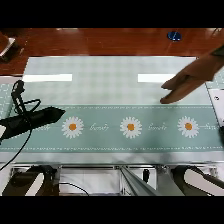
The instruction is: Fold the shirts.
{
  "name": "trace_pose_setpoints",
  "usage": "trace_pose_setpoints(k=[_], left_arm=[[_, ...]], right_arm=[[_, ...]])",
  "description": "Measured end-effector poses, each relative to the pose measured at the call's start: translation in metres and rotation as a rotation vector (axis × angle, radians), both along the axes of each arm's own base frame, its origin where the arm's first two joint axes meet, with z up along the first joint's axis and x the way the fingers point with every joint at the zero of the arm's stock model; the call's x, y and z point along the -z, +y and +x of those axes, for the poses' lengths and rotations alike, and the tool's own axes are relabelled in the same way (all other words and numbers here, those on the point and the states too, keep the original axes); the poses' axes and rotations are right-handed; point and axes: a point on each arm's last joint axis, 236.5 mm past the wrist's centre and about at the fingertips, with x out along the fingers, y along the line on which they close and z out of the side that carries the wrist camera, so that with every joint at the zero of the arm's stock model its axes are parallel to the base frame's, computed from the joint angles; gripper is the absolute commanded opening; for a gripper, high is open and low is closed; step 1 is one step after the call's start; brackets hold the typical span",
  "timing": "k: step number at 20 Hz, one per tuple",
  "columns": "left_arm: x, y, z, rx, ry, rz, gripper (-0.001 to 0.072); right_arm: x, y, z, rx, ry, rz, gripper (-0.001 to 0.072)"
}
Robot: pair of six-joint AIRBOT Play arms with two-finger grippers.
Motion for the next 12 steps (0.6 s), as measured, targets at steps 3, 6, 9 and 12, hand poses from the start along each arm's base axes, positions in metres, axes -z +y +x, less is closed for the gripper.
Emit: trace_pose_setpoints(k=[3,6,9,12], left_arm=[[-0.001,0.001,0.002,0.006,-0.014,0.009,0.0016],[-0.002,0.002,0.004,0.007,-0.028,0.017,0.0016],[-0.003,0.003,0.006,0.005,-0.039,0.021,0.0016],[-0.005,0.004,0.009,-0.005,-0.055,0.023,0.0016]], right_arm=[[0.008,-0.046,-0.034,0.131,0.095,-0.031,0.0023],[0.023,-0.081,-0.072,0.278,0.188,-0.07,0.0024],[0.054,-0.111,-0.129,0.453,0.327,-0.126,0.0024],[0.093,-0.134,-0.203,0.643,0.514,-0.205,0.0024]])
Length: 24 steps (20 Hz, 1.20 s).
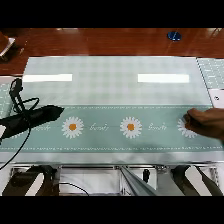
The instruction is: Fold the shirts.
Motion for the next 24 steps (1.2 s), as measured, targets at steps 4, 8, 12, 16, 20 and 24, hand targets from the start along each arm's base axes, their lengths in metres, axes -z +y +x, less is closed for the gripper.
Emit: trace_pose_setpoints(k=[4,8,12,16,20,24], left_arm=[[-0.001,0.001,0.002,-0.006,-0.011,0.002,0.0016],[-0.002,0.002,0.003,-0.009,-0.014,0.002,0.0016],[0.0,0.001,0.008,-0.01,0.001,-0.001,0.0015],[-0.031,-0.002,0.044,0.007,-0.028,-0.008,0.0016],[-0.111,-0.041,0.096,0.141,-0.156,-0.067,0.0015],[-0.104,-0.084,0.107,0.304,-0.149,0.036,0.0015]], right_arm=[[0.043,0.002,-0.077,0.167,0.2,-0.028,0.0394],[0.072,0.008,-0.122,0.244,0.352,-0.037,0.0414],[0.074,-0.008,-0.119,0.254,0.364,-0.062,0.0117],[0.048,-0.024,-0.012,0.118,0.026,-0.035,0.0024],[-0.006,0.055,0.162,-0.305,-0.447,0.04,0.0024],[0.034,0.17,0.23,-0.694,-0.42,0.021,0.0024]])
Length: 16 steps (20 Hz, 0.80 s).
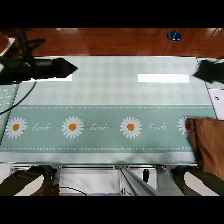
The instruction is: Fold the shirts.
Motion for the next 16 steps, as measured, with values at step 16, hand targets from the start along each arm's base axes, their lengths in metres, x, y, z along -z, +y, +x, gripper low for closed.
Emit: trace_pose_setpoints(k=[16], left_arm=[[0.104,0.023,0.012,-0.038,0.167,0.304,0.0016]], right_arm=[[0.102,0.063,0.004,-0.189,0.18,-0.23,0.0024]])
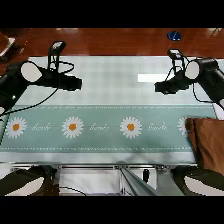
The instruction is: Fold the shirts.
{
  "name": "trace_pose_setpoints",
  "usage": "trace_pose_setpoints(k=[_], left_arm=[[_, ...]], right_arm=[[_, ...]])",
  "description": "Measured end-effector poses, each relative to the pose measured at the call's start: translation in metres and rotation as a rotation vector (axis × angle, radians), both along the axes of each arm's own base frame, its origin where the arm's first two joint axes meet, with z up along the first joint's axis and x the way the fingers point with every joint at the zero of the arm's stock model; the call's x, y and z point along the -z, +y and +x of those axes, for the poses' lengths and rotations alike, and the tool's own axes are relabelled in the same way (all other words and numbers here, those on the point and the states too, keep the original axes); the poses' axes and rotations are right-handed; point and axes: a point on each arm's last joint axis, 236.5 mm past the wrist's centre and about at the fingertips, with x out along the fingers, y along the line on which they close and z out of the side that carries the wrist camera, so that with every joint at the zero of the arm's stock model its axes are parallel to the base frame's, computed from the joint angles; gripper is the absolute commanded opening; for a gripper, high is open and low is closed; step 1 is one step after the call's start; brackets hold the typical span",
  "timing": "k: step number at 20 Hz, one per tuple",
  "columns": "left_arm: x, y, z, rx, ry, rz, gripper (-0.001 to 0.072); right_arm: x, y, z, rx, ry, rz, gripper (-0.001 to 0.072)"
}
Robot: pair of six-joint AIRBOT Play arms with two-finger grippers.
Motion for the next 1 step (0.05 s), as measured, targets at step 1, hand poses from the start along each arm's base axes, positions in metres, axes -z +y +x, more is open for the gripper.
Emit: trace_pose_setpoints(k=[1], left_arm=[[-0.0001,-0.0001,0.0007,-0.001,-0.003,0.0,0.0016]], right_arm=[[-0.0001,-0.0003,0.0002,-0.001,-0.001,-0.003,0.0024]])
